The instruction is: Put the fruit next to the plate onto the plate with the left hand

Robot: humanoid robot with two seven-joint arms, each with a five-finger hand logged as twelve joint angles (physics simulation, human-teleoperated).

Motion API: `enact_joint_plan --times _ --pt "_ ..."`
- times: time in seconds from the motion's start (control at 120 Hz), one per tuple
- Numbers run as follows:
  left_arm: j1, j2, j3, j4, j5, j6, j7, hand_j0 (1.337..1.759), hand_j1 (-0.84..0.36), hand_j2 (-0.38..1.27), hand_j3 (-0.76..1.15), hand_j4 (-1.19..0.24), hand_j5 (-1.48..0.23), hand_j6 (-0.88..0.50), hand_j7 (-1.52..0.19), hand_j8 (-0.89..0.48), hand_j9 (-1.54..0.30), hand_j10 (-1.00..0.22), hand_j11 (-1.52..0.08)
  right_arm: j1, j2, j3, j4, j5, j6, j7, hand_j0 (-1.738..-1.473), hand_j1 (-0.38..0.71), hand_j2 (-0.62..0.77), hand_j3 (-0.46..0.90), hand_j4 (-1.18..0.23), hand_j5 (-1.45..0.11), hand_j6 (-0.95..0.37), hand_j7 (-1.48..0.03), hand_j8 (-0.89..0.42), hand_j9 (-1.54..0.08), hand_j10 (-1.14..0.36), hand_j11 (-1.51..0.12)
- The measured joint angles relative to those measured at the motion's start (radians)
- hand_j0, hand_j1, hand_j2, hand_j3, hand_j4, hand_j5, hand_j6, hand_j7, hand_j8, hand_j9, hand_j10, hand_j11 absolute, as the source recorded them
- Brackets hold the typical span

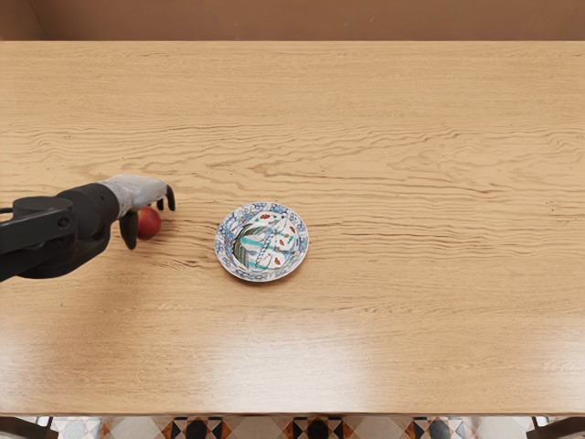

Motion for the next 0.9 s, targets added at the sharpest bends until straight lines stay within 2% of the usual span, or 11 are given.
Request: enact_joint_plan --times 0.308,0.417,0.633,0.817,0.9 --pt "0.012 0.000 -0.001 0.000 0.000 0.001 0.000 1.658 -0.24 0.10 0.00 -0.50 -0.64 -0.49 -0.65 -0.48 -0.65 -0.50 -0.65 0.000 0.000 0.000 0.000 0.000 0.000 0.000 -1.658 -0.33 0.00 0.00 -0.02 -0.02 -0.02 -0.02 -0.02 -0.02 -0.02 -0.02" --pt "0.014 0.003 0.000 0.000 0.002 0.000 0.000 1.657 -0.27 0.21 0.00 -0.57 -0.73 -0.50 -0.73 -0.49 -0.74 -0.56 -0.74 0.000 0.000 0.000 0.000 0.000 0.000 0.000 -1.658 -0.33 0.00 0.00 -0.02 -0.02 -0.02 -0.02 -0.02 -0.02 -0.02 -0.02" --pt "0.017 0.005 0.000 0.000 0.004 0.000 0.000 1.653 -0.29 0.38 0.00 -0.70 -0.89 -0.49 -0.91 -0.44 -0.92 -0.61 -0.92 0.000 0.000 0.000 0.000 0.000 0.000 0.000 -1.658 -0.33 0.00 0.00 -0.02 -0.02 -0.02 -0.02 -0.02 -0.02 -0.02 -0.02" --pt "-0.007 0.005 -0.001 0.001 -0.008 -0.012 0.001 1.652 -0.25 0.44 0.00 -0.71 -0.99 -0.53 -0.97 -0.45 -0.97 -0.63 -0.97 0.000 0.000 0.000 0.000 0.000 0.000 0.000 -1.658 -0.33 0.00 0.00 -0.02 -0.02 -0.02 -0.02 -0.02 -0.02 -0.02 -0.02" --pt "-0.030 0.005 -0.002 0.000 -0.015 -0.017 0.001 1.651 -0.23 0.37 0.00 -0.71 -1.02 -0.53 -0.99 -0.45 -0.98 -0.63 -0.98 0.000 0.000 0.000 0.000 0.000 0.000 0.000 -1.658 -0.33 0.00 0.00 -0.02 -0.02 -0.02 -0.02 -0.02 -0.02 -0.02 -0.02"
